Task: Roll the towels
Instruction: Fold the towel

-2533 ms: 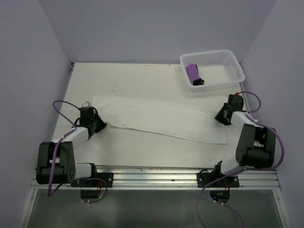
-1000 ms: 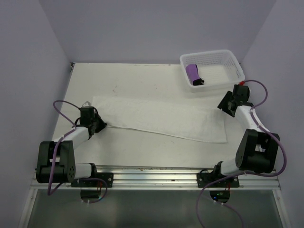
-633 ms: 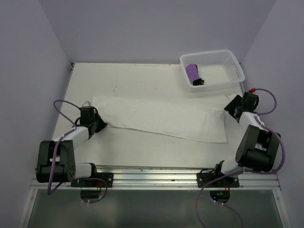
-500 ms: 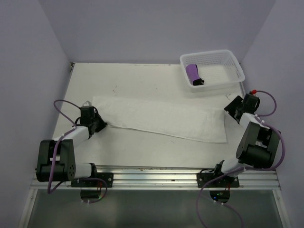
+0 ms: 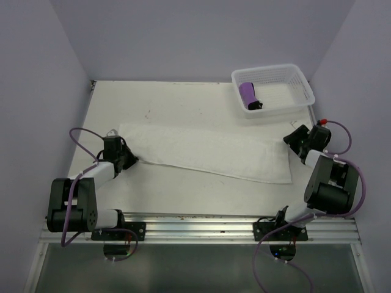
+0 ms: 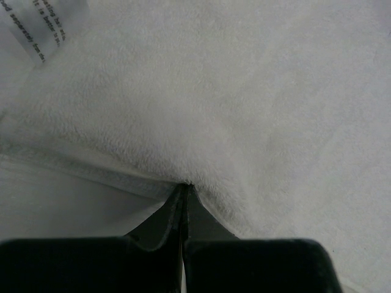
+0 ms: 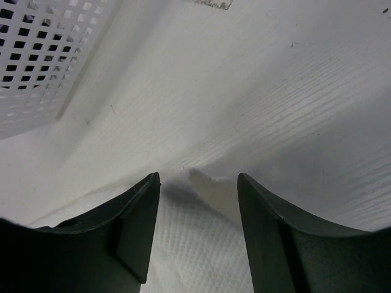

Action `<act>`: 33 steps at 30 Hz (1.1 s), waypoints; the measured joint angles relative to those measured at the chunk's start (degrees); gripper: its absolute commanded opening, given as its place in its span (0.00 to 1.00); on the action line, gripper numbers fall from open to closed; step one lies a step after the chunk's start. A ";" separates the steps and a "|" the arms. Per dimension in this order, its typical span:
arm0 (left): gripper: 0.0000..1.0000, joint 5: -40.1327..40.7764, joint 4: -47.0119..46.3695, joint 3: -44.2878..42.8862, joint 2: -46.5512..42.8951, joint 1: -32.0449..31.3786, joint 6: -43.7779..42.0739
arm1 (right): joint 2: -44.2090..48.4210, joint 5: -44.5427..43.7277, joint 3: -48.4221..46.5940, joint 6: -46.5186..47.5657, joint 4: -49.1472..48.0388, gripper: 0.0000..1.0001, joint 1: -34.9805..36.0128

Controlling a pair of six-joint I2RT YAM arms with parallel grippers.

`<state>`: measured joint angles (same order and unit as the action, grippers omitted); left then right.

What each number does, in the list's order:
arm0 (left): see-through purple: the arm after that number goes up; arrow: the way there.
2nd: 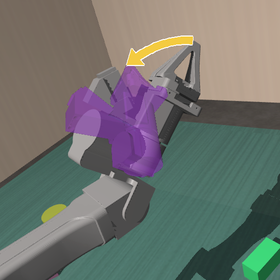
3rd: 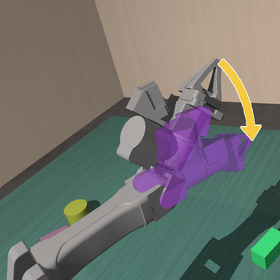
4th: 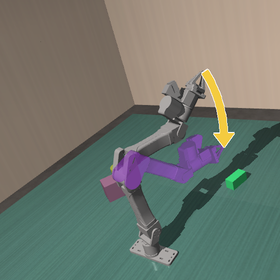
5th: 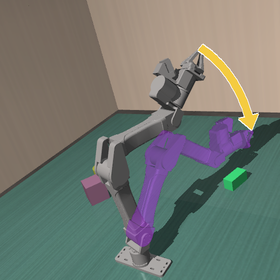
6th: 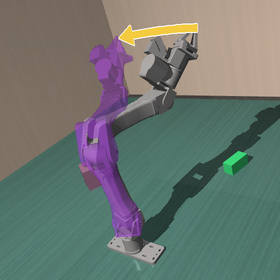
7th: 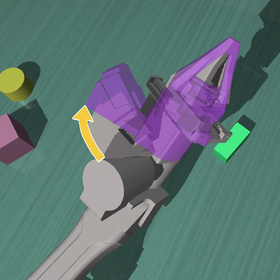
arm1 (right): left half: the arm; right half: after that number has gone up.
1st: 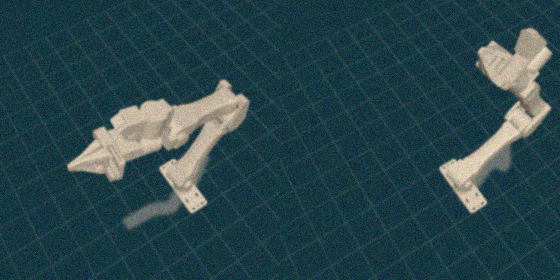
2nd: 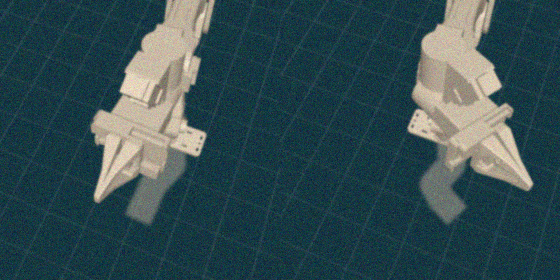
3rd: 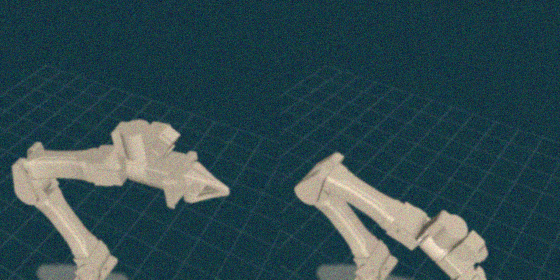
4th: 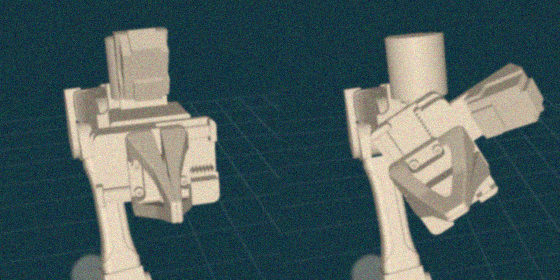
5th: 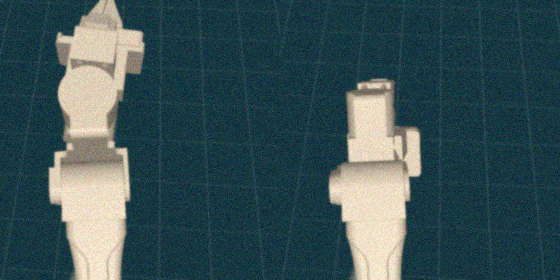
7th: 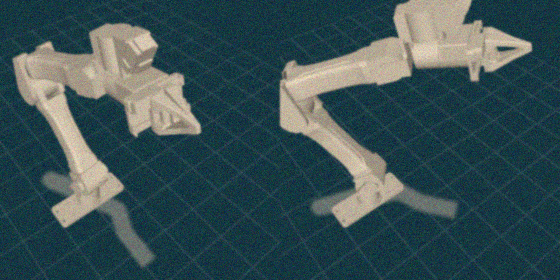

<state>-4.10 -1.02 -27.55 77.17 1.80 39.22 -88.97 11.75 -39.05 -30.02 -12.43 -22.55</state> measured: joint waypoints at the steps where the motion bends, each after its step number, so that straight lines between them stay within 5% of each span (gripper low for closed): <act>1: 0.00 -0.02 -0.13 0.00 0.07 -0.02 0.00 | 0.63 0.00 0.20 -0.04 0.09 0.58 0.02; 14: 0.00 -0.02 -0.28 -0.04 0.20 -0.13 0.00 | 4.76 0.90 1.31 -1.36 1.55 0.57 0.00; 33: 0.00 -0.15 -0.85 -0.07 0.44 -0.59 -0.07 | 4.83 4.17 4.39 -1.68 1.25 0.36 0.00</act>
<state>-4.25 -1.87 -27.62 77.60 1.21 39.16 -84.14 15.92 -34.65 -31.70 -11.18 -22.55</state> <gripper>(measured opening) 0.005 0.430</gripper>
